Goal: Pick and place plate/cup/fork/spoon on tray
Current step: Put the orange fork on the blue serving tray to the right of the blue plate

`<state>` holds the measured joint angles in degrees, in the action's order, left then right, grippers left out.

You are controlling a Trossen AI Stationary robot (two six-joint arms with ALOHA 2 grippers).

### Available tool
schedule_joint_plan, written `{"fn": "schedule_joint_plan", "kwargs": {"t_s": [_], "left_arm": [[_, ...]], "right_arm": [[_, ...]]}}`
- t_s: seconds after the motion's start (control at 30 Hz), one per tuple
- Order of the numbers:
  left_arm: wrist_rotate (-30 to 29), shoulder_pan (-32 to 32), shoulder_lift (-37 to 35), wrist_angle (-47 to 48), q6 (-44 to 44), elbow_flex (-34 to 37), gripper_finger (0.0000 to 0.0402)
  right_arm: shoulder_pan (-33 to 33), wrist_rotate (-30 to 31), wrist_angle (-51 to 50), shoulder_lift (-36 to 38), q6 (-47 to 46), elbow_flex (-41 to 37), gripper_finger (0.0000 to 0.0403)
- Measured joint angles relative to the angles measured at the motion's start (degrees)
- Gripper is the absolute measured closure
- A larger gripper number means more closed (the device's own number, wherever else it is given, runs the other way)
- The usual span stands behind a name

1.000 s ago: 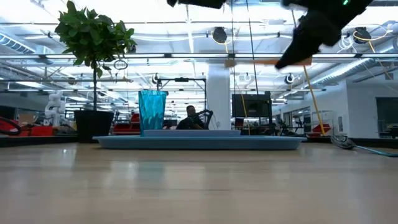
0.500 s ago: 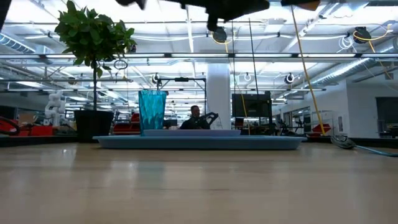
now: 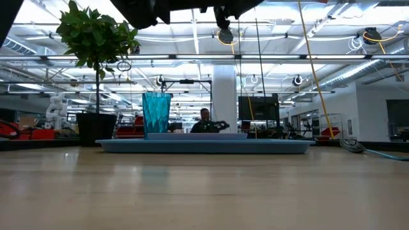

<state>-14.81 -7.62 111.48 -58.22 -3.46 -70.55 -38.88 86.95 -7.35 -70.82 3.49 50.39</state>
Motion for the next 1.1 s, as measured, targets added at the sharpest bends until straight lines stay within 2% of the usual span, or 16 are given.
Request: {"fn": "schedule_joint_plan", "kwargs": {"t_s": [0.33,0.5,0.87,1.1], "left_arm": [[-1.9,-0.17,0.0,-2.57,0.81,-0.04,0.0151],[-1.77,-0.13,0.0,-2.82,1.32,-0.04,0.0202],[-1.11,0.25,-0.02,-3.14,8.25,-0.06,0.0363],[1.46,0.64,-0.02,-3.41,9.02,-0.06,0.0361]], "right_arm": [[1.42,-0.03,3.75,-3.51,1.75,-0.02,0.0368],[1.8,0.01,3.93,-3.53,1.22,-0.02,0.0368],[1.48,-0.08,3.8,-3.53,1.78,-0.04,0.0367],[1.38,0.06,3.97,-3.53,2.31,-0.04,0.0364]]}}
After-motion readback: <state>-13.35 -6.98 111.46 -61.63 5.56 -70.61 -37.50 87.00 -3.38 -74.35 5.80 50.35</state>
